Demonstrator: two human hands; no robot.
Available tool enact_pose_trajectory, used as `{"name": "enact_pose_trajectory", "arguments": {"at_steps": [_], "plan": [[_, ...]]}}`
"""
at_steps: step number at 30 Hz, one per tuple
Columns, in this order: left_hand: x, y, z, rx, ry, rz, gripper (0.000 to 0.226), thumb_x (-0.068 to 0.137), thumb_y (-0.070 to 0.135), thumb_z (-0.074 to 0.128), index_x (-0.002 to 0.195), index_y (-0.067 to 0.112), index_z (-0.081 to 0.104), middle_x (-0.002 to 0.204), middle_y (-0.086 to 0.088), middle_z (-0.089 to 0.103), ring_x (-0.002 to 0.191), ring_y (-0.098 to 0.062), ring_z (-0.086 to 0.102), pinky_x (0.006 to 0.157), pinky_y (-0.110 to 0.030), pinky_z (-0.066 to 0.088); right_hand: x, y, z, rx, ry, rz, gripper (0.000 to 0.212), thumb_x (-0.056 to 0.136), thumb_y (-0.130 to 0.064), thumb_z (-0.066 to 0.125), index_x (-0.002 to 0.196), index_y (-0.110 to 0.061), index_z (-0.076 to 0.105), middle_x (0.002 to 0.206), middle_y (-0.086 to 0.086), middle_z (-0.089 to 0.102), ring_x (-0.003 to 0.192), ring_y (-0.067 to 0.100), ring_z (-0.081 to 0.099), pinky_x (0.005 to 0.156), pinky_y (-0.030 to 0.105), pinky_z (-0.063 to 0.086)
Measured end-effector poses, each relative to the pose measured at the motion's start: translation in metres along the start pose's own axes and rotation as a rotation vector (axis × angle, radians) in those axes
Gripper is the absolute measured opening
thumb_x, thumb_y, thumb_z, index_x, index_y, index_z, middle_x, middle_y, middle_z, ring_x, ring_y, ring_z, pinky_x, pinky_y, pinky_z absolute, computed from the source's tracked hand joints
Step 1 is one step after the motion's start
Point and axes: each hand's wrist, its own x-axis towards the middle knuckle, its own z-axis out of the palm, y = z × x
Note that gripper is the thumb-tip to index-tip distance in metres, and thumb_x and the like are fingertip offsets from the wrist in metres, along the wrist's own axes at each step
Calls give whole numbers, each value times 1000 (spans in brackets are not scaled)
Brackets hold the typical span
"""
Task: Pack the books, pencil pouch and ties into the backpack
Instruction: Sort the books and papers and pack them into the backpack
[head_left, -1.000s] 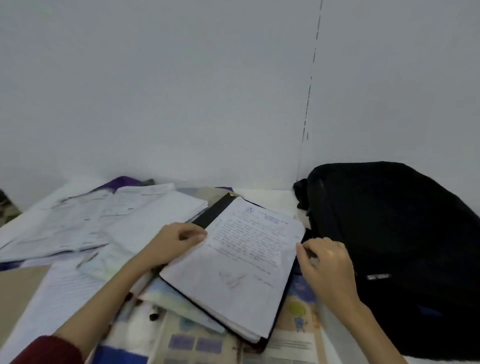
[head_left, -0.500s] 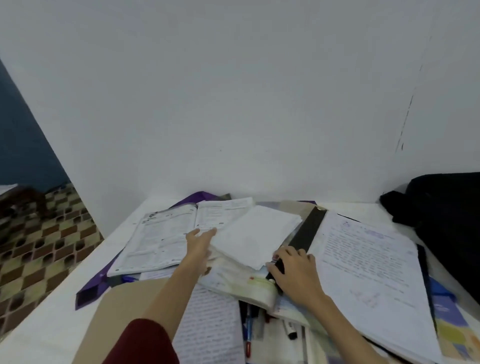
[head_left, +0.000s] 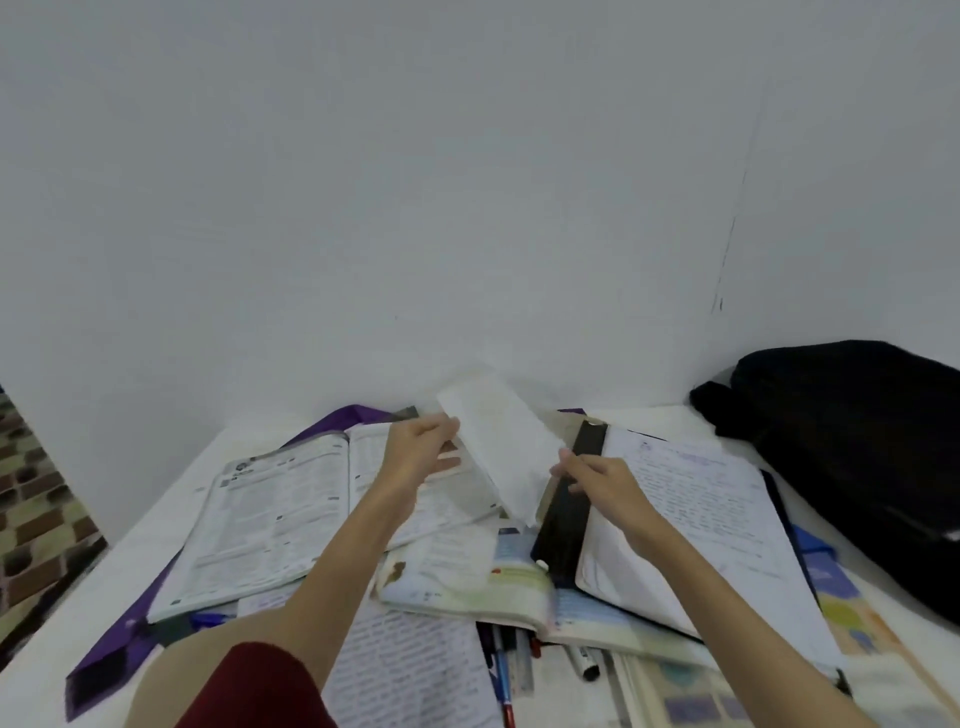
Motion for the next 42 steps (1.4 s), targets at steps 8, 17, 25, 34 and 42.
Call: {"name": "enact_pose_trajectory", "arguments": {"at_steps": [8, 17, 25, 34, 42], "plan": [[-27, 38, 80, 492, -530, 462, 13, 86, 26, 66, 86, 15, 73, 81, 13, 58, 70, 1, 56, 66, -19, 48, 6, -36, -73, 554, 13, 99, 78, 83, -77, 25, 112, -14, 60, 99, 15, 70, 90, 32, 68, 81, 48, 54], [23, -46, 119, 662, -568, 439, 24, 93, 22, 56, 114, 16, 65, 117, 9, 54, 108, -4, 48, 88, -16, 36, -10, 41, -141, 396, 167, 369, 49, 82, -18, 71, 124, 0, 51, 113, 23, 61, 74, 31, 62, 62, 37, 53], [55, -91, 133, 587, -500, -60, 49, 91, 51, 48, 125, 15, 47, 121, -9, 59, 106, -24, 58, 90, -34, 48, -24, 89, -167, 208, 606, 502, 24, 79, 9, 50, 60, -5, 51, 53, 8, 46, 45, 19, 38, 41, 21, 31], [50, -105, 163, 517, -577, -175, 65, 75, 33, 76, 128, 2, 51, 120, -11, 61, 109, -24, 59, 89, -29, 50, -27, 124, -164, -199, 477, 560, 33, 87, -35, 63, 74, -15, 40, 79, 1, 48, 72, 18, 49, 55, 24, 35], [39, -64, 152, 150, -578, -112, 49, 92, 6, 57, 135, 18, 40, 126, -3, 57, 98, -11, 59, 69, -18, 49, -22, 94, -155, 464, 434, 459, 45, 78, -21, 76, 112, 3, 59, 99, 16, 70, 85, 32, 68, 65, 35, 54]]}}
